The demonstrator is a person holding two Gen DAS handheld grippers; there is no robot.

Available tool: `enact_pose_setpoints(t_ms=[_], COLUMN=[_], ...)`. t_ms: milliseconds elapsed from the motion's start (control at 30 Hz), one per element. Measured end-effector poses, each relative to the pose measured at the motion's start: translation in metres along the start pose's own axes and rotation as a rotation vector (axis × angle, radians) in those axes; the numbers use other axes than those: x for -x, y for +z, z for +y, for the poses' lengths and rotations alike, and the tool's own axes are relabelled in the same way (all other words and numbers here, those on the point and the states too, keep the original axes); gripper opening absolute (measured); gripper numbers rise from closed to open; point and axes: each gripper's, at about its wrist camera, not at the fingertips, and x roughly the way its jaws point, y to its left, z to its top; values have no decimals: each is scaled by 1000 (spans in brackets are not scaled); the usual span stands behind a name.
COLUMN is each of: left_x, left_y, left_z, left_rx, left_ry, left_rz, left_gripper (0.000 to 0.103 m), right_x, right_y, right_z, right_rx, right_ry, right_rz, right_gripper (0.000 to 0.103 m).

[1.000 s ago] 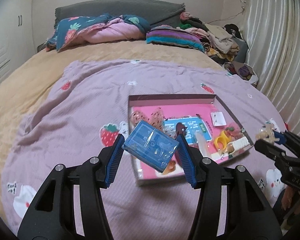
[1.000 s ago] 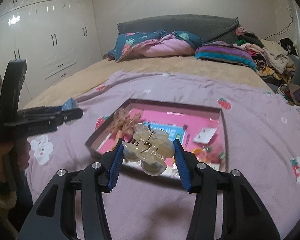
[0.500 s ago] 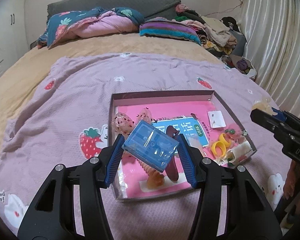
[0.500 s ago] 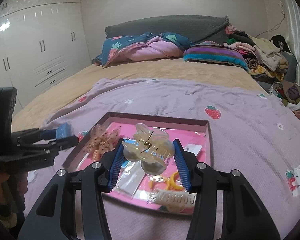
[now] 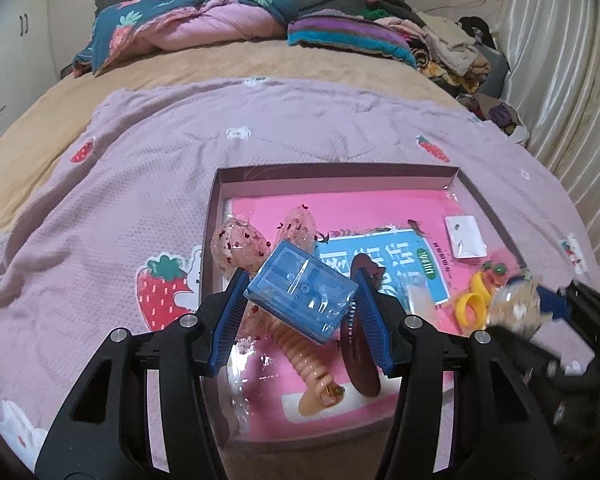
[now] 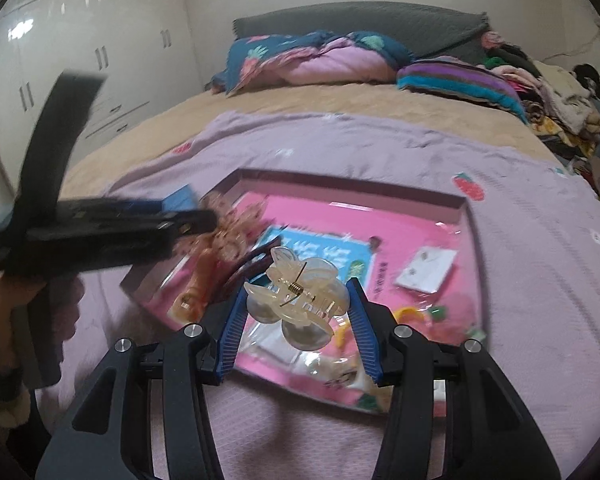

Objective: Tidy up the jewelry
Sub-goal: 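Carry the blue case and flower clip into the box and open both tools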

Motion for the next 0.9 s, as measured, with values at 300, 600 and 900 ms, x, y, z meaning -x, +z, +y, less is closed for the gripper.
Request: enact_pose_setpoints(t_ms=[300,600,900], left_x=[-20,-28,-31], left_y=[0,-1,-2], left_z=[2,4,-2], left_rx=[7,15,6], left_ry=[16,17,4], left_rz=[40,54,60], left_gripper=[45,45,45], right_x=[-22,-32,-27], right_y=[-12,-18,-20], right_z=[22,29,26], right_rx=[59,75,55], right_ry=[50,54,55], right_rz=[55,82,72], right_gripper=[48,48,62])
